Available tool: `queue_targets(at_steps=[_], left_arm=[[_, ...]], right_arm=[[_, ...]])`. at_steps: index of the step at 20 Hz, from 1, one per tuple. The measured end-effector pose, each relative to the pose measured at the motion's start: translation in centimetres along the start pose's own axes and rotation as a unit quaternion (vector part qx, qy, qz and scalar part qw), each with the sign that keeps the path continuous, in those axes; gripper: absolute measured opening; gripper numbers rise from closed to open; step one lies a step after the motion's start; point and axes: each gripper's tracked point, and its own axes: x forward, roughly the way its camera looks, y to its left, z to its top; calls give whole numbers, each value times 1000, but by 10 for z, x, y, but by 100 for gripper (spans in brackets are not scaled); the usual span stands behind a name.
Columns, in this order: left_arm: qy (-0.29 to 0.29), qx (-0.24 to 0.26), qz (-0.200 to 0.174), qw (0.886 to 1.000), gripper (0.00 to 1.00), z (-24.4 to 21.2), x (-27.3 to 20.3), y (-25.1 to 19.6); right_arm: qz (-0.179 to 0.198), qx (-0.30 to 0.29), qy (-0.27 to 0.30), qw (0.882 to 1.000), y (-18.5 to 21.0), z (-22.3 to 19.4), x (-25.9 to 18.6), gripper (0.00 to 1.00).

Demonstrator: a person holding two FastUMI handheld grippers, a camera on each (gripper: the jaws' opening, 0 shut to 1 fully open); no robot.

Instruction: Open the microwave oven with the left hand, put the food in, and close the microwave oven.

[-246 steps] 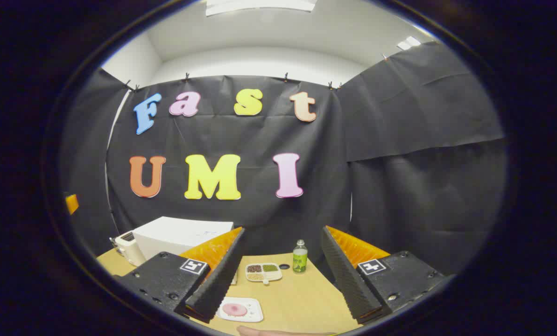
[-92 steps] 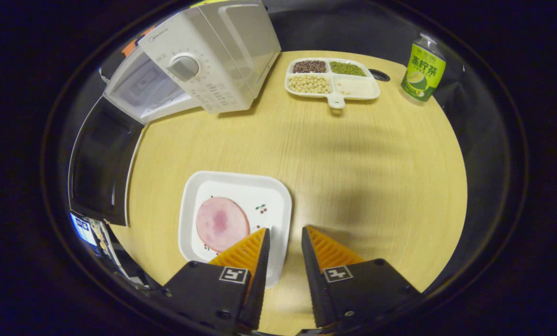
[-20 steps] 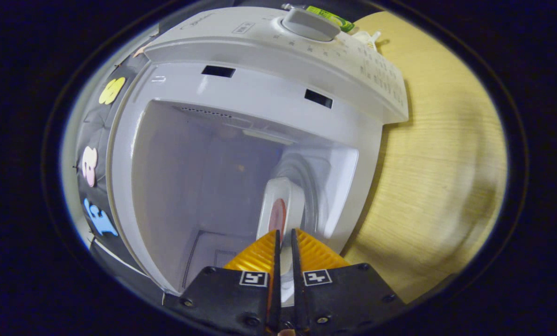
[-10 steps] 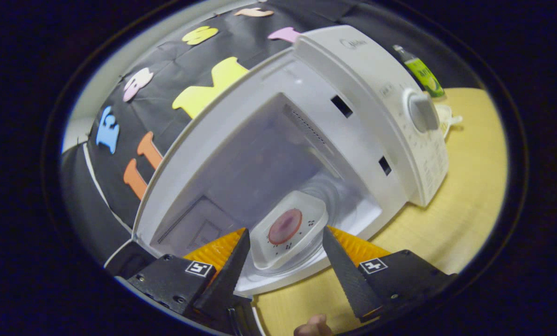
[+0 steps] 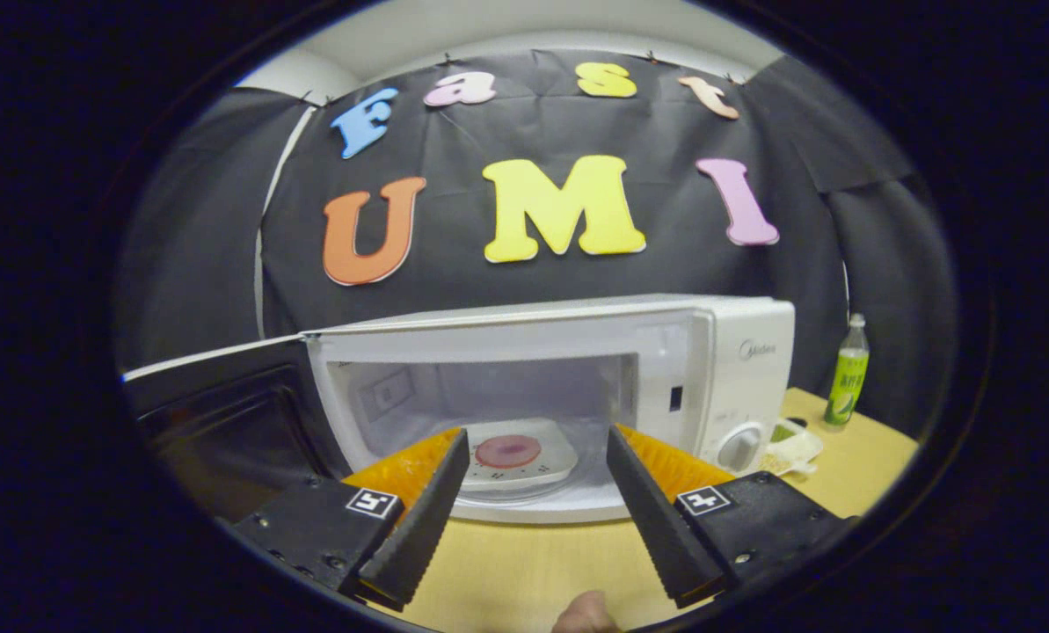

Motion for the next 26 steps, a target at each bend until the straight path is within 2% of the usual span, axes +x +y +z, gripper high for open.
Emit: queue_targets(at_steps=[1, 2, 3, 4, 5, 6, 7, 8, 9, 10, 11, 12, 13, 14, 15, 17, 18, 19, 20, 21, 26], left_arm=[[-6, -3, 0, 1000, 96, 1, 3, 2], [-12, -2, 7, 1000, 86, 2, 8, 6], [-16, 1, 16, 1000, 86, 1, 15, 13], [-19, 3, 24, 1000, 93, -1, 21, 18], [-17, 4, 32, 999, 91, -4, 25, 23], [-14, 4, 38, 999, 85, -8, 31, 28], [-10, 3, 38, 999, 82, -12, 36, 28], [-5, 3, 33, 999, 60, -18, 40, 27], [-4, 5, 33, 999, 51, -24, 47, 27], [-1, 10, 29, 1000, 34, -29, 50, 27], [-3, 15, 37, 999, 44, -35, 53, 32], [-9, 14, 48, 999, 27, -37, 59, 35], [-9, 6, 33, 999, 16, -39, 65, 30], [3, -5, 0, 1000, 5, -47, 60, 13], [3, -6, -20, 1000, 3, -52, 66, 4], [4, 14, -34, 999, 1, -57, 68, 8], [16, 7, -47, 999, 0, -65, 72, 2], [19, 4, -60, 998, 0, -68, 72, -6], [14, 8, -60, 998, 0, -64, 77, -4], [17, 11, -65, 998, 0, -67, 78, -4], [20, 15, -139, 990, 0, -70, 77, -31]], right_arm=[[5, -7, -3, 1000, -4, 8, -14, 90], [13, -10, -4, 1000, -7, 17, -26, 100], [22, -15, -8, 1000, -11, 27, -40, 90], [25, -20, -12, 999, -17, 38, -54, 90], [25, -24, -15, 999, -25, 48, -69, 90], [29, -24, -19, 999, -33, 58, -86, 100], [33, -21, -27, 999, -40, 68, -103, 90], [35, -20, -39, 998, -48, 79, -121, 90], [33, -23, -47, 998, -58, 87, -140, 90], [30, -31, -54, 998, -68, 93, -158, 89], [25, -40, -61, 997, -78, 99, -174, 89], [20, -49, -66, 996, -85, 104, -188, 100], [22, -58, -74, 995, -86, 109, -203, 100], [23, -64, -77, 995, -88, 112, -219, 100], [22, -64, -86, 994, -90, 116, -237, 100], [21, -58, -99, 993, -91, 128, -266, 99], [18, -54, -103, 993, -94, 131, -278, 99], [13, -50, -107, 993, -98, 134, -290, 90], [9, -48, -107, 993, -100, 137, -301, 99], [5, -49, -104, 993, -103, 138, -311, 99], [8, -25, -94, 995, -118, 137, -333, 100]])
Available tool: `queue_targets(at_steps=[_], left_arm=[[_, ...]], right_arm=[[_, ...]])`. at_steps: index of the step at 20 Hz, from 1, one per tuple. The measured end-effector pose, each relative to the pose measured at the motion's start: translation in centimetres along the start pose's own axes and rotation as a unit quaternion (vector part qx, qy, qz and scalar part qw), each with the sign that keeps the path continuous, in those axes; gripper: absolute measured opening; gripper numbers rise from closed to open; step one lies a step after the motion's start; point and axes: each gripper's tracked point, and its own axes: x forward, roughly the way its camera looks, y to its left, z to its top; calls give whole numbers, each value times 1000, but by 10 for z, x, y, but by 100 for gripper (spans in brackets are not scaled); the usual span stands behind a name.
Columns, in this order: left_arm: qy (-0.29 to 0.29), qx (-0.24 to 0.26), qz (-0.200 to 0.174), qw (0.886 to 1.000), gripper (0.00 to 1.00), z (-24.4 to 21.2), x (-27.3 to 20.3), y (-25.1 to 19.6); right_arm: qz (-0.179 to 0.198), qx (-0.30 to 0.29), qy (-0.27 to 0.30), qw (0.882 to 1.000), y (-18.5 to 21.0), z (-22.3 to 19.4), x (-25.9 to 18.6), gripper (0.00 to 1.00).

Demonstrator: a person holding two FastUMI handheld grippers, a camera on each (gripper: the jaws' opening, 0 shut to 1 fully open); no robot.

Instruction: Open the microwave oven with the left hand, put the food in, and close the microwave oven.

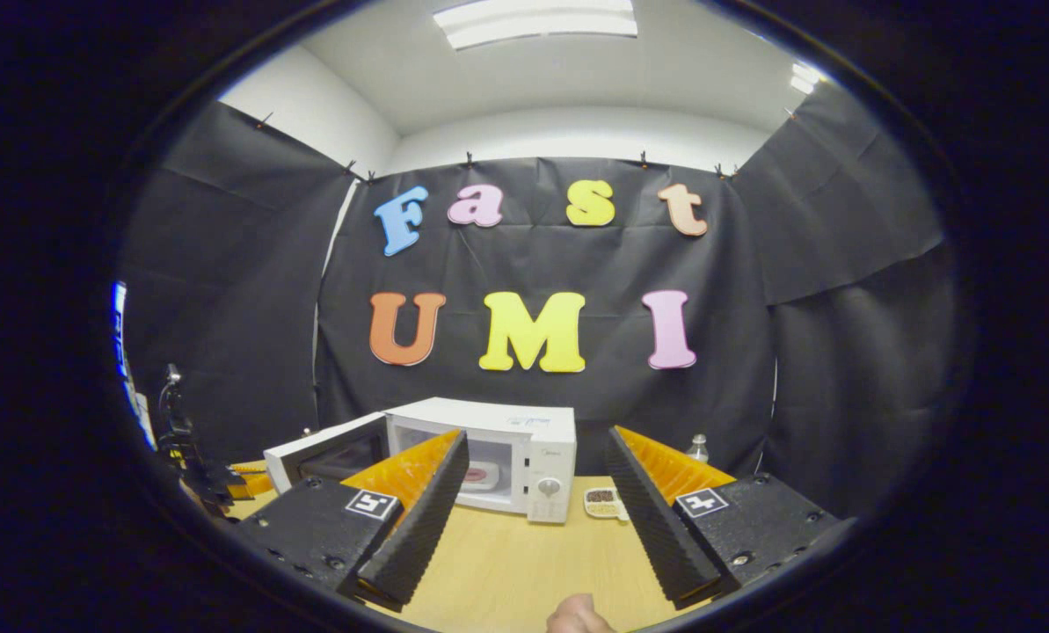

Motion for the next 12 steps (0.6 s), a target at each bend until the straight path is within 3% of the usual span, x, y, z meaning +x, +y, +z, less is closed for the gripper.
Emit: queue_targets(at_steps=[5, 6, 7, 10, 11, 12], left_arm=[[-8, 9, -91, 996, 0, 2, 17, -46], [-6, 13, -105, 994, 0, 2, 25, -55], [-5, 15, -119, 993, 0, 1, 33, -64], [8, 2, -152, 988, 0, -6, 60, -89], [11, -3, -163, 987, 0, -7, 68, -98], [15, -9, -170, 985, 0, -8, 76, -106]], right_arm=[[-9, 39, 22, 999, -23, -6, -9, 100], [-8, 44, 20, 999, -26, -4, -10, 90], [-9, 48, 19, 999, -29, -3, -13, 100], [-20, 45, 12, 999, -43, 2, -19, 99], [-24, 46, 9, 999, -46, 3, -20, 89], [-27, 47, 8, 998, -50, 3, -21, 99]])
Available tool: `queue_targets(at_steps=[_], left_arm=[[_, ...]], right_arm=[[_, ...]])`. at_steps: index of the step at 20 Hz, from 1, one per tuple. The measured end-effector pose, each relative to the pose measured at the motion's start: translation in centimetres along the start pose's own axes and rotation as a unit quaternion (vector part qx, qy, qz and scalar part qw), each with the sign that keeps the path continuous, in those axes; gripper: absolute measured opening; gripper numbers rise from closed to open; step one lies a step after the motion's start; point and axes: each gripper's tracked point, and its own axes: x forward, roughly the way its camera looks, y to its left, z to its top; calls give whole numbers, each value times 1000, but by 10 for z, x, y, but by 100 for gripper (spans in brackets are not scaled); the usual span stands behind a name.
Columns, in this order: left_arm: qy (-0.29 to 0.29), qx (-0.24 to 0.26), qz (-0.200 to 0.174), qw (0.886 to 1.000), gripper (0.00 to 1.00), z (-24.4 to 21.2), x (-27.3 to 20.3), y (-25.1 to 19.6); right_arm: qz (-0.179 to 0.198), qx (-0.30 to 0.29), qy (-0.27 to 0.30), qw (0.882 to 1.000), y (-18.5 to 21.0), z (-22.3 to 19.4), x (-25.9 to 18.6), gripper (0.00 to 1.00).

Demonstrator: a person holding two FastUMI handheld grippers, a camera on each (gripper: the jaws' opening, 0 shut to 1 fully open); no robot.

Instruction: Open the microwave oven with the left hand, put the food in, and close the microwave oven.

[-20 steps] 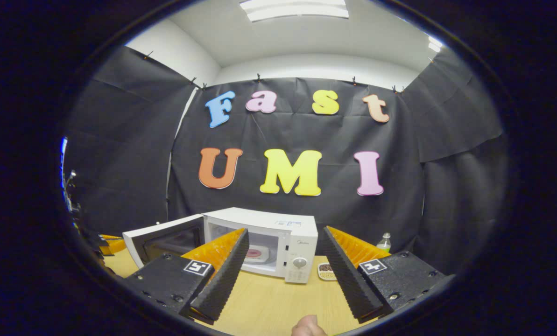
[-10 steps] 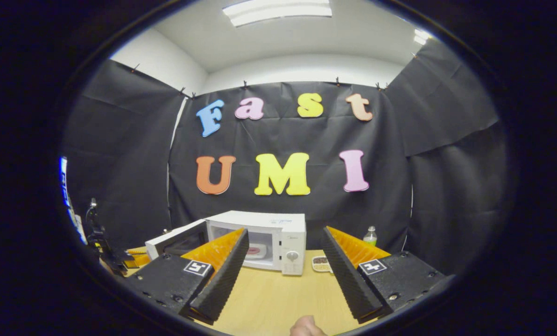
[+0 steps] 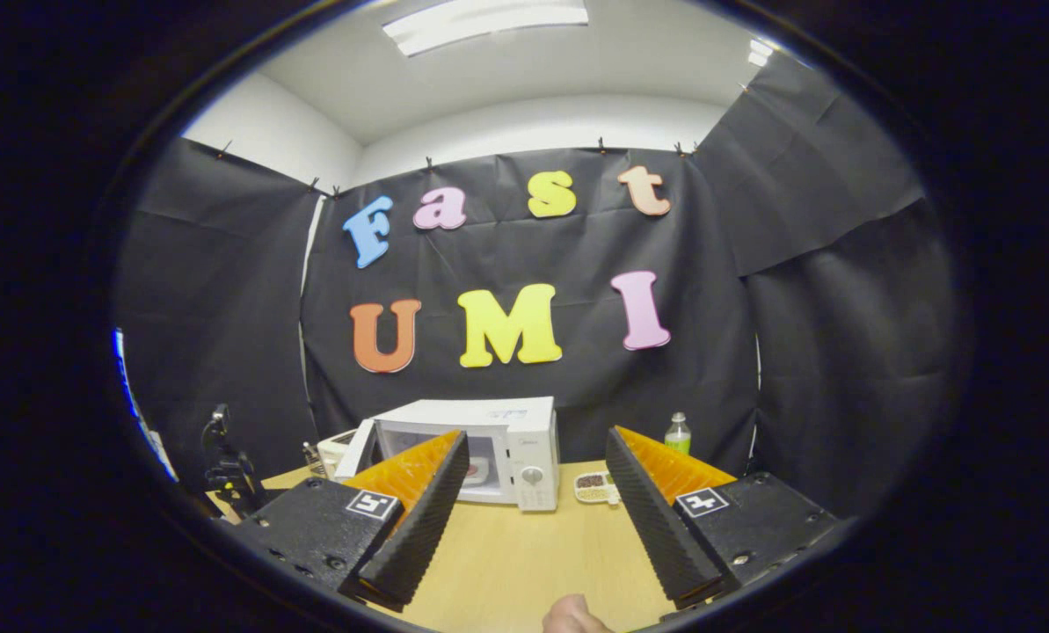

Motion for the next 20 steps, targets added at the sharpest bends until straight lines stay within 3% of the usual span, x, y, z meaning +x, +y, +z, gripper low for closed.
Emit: queue_targets(at_steps=[2, 3, 16, 17, 20], left_arm=[[2, -6, -5, 1000, 0, -1, 17, -9], [1, -4, -5, 1000, 0, 0, 26, -14], [34, 12, 48, 998, 0, 15, 153, -52], [39, 10, 51, 998, 0, 15, 162, -53], [50, 10, 67, 996, 0, 11, 189, -52]], right_arm=[[-2, 4, -1, 1000, -5, 1, -2, 99], [-4, 4, -1, 1000, -8, 2, -2, 89], [-14, 9, 5, 1000, -43, -7, -2, 89], [-14, 12, 6, 1000, -44, -10, -3, 99], [3, 18, 10, 1000, -43, -15, -4, 99]])
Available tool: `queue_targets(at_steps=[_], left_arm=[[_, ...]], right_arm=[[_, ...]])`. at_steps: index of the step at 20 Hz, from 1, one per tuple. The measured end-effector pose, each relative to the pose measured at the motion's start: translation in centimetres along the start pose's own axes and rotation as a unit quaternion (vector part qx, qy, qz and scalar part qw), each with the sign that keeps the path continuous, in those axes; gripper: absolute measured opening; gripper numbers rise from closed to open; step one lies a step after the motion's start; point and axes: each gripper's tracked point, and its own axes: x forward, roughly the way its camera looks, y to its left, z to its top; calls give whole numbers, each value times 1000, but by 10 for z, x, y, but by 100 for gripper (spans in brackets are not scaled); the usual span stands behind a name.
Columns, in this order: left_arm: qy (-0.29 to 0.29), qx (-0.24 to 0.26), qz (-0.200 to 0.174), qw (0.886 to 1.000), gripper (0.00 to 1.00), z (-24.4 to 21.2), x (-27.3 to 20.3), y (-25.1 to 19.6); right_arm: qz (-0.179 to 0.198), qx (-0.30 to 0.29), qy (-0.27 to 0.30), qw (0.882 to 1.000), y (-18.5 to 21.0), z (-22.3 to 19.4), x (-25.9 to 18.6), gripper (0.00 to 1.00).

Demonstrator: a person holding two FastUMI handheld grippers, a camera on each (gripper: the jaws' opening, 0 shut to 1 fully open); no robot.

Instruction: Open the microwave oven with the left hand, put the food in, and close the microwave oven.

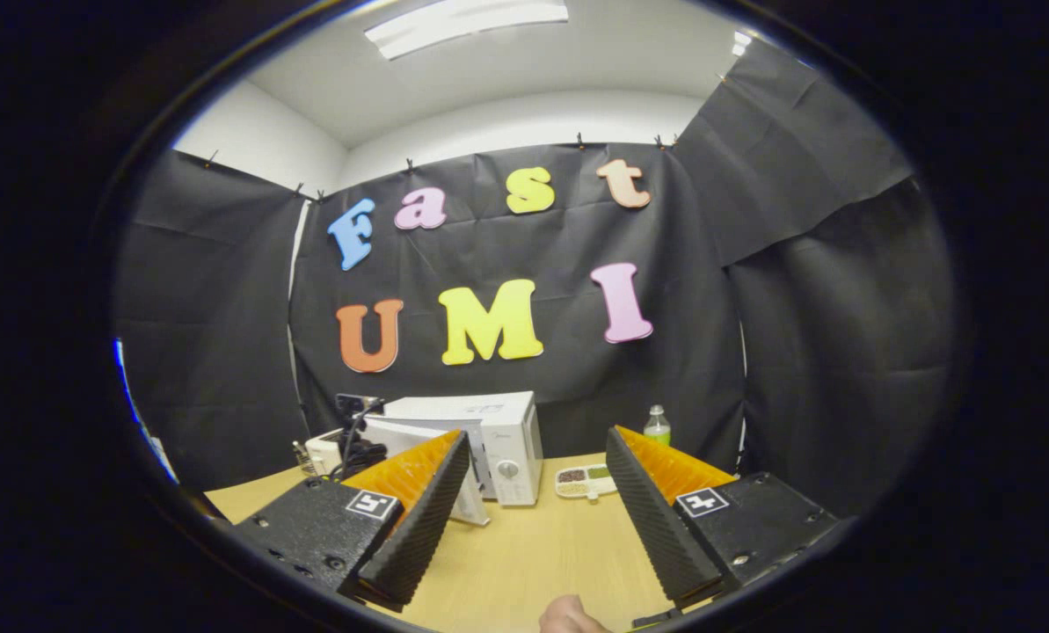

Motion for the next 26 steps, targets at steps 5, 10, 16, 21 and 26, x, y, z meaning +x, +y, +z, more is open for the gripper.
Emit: queue_targets(at_steps=[5, 10, 16, 21, 26], left_arm=[[2, 30, 44, 999, 0, 2, 40, 7], [-3, 22, 89, 996, 0, 1, 64, 13], [25, 7, 90, 996, 0, -16, 61, 15], [25, -20, 73, 997, 32, -18, 24, -5], [2, -22, 56, 998, 77, 7, -47, -35]], right_arm=[[-1, 7, -1, 1000, -14, -4, 8, 100], [0, 12, 8, 1000, -25, -13, 20, 100], [-9, 16, 24, 1000, -30, -22, 21, 100], [-17, 16, 34, 999, -23, -25, 28, 100], [-15, 18, 41, 999, -12, -22, 26, 100]])
